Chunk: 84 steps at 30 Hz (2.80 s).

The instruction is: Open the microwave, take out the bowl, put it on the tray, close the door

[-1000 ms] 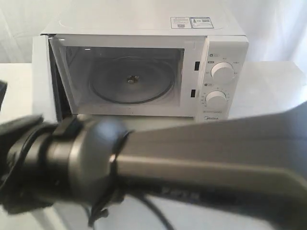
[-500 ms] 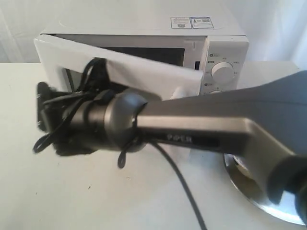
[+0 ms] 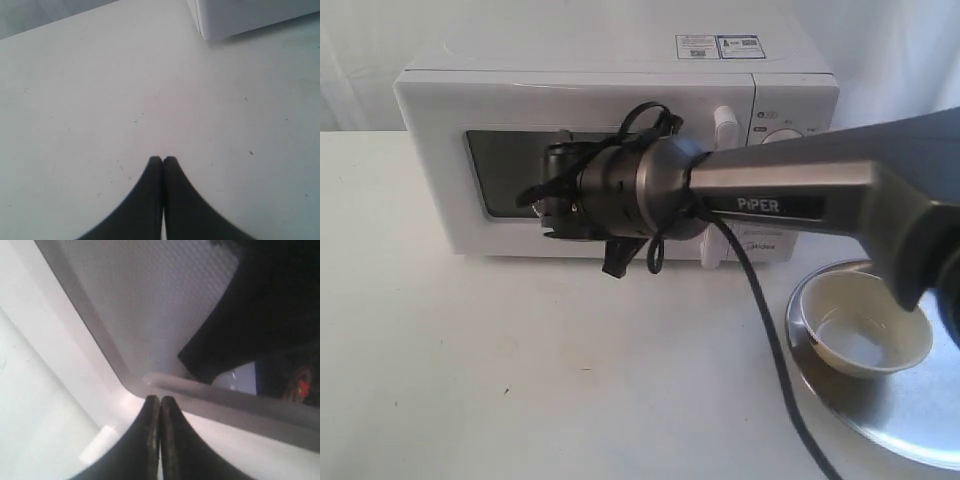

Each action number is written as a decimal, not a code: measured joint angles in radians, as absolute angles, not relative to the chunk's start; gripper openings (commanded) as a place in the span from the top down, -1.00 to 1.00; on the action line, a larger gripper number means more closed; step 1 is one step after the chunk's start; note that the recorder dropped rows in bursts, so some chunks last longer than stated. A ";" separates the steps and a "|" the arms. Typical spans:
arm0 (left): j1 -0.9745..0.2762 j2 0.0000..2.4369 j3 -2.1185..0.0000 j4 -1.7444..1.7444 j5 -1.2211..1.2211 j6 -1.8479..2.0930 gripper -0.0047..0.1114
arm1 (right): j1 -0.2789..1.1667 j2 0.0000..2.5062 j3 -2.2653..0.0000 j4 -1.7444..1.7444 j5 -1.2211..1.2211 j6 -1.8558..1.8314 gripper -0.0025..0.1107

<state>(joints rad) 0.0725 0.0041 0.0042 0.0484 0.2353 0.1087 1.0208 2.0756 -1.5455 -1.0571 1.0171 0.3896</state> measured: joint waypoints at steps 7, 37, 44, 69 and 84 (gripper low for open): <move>0.072 0.004 0.004 0.048 0.235 0.109 0.92 | 1.023 1.836 -1.518 -0.883 1.106 0.392 0.96; 0.072 0.004 0.004 0.048 0.235 0.109 0.92 | 0.993 1.119 -1.409 -0.526 0.988 0.406 0.96; 0.072 0.004 0.004 0.048 0.235 0.109 0.92 | 0.691 0.771 -1.034 -0.165 0.678 0.410 0.96; 0.072 0.004 0.004 0.048 0.235 0.110 0.92 | 0.359 0.069 -0.005 0.846 0.049 0.418 0.96; 0.072 0.004 0.004 0.048 0.235 0.110 0.92 | 0.359 0.007 -0.003 0.402 0.020 -0.153 0.96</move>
<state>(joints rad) 0.0725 0.0041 0.0042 0.0484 0.2353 0.1104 0.3587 0.0068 -0.0033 0.4019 0.0204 -0.1534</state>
